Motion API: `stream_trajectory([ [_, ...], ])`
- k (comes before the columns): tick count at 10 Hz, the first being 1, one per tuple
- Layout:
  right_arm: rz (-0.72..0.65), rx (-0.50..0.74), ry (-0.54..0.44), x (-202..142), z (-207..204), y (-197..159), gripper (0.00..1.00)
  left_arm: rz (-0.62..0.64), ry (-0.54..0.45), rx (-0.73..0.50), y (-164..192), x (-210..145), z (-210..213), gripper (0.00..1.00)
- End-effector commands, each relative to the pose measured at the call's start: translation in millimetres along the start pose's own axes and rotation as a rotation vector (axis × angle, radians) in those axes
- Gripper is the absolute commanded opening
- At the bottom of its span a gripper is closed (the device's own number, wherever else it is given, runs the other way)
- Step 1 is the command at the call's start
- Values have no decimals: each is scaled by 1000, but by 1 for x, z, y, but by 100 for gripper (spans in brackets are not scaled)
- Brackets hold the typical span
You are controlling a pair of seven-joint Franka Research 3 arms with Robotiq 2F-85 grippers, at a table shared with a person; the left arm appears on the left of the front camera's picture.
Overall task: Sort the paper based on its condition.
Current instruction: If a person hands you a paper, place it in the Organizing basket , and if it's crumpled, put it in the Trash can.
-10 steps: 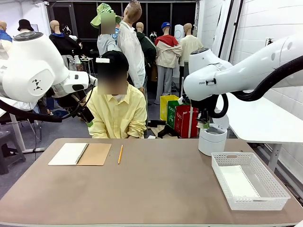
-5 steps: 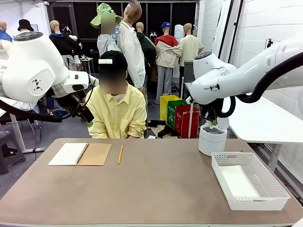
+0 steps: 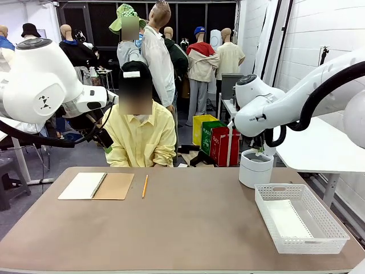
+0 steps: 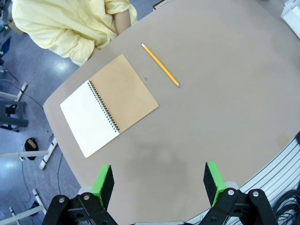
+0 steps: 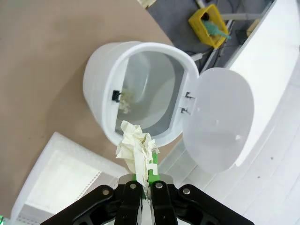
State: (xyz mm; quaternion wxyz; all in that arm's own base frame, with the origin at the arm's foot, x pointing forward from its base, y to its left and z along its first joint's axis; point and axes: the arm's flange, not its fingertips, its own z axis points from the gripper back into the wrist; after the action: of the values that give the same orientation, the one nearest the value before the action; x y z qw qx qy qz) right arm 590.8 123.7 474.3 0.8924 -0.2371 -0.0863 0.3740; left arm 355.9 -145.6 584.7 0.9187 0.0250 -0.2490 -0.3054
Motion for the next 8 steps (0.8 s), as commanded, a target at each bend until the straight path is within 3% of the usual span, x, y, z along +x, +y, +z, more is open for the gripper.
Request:
stream_trajectory([
  [1,-22,-40,-3,12,-8,-7,0,2,-5,0,1,0,0,100],
  [8,-53,-55,25,22,-32,-19,0,2,-5,0,1,0,0,100],
])
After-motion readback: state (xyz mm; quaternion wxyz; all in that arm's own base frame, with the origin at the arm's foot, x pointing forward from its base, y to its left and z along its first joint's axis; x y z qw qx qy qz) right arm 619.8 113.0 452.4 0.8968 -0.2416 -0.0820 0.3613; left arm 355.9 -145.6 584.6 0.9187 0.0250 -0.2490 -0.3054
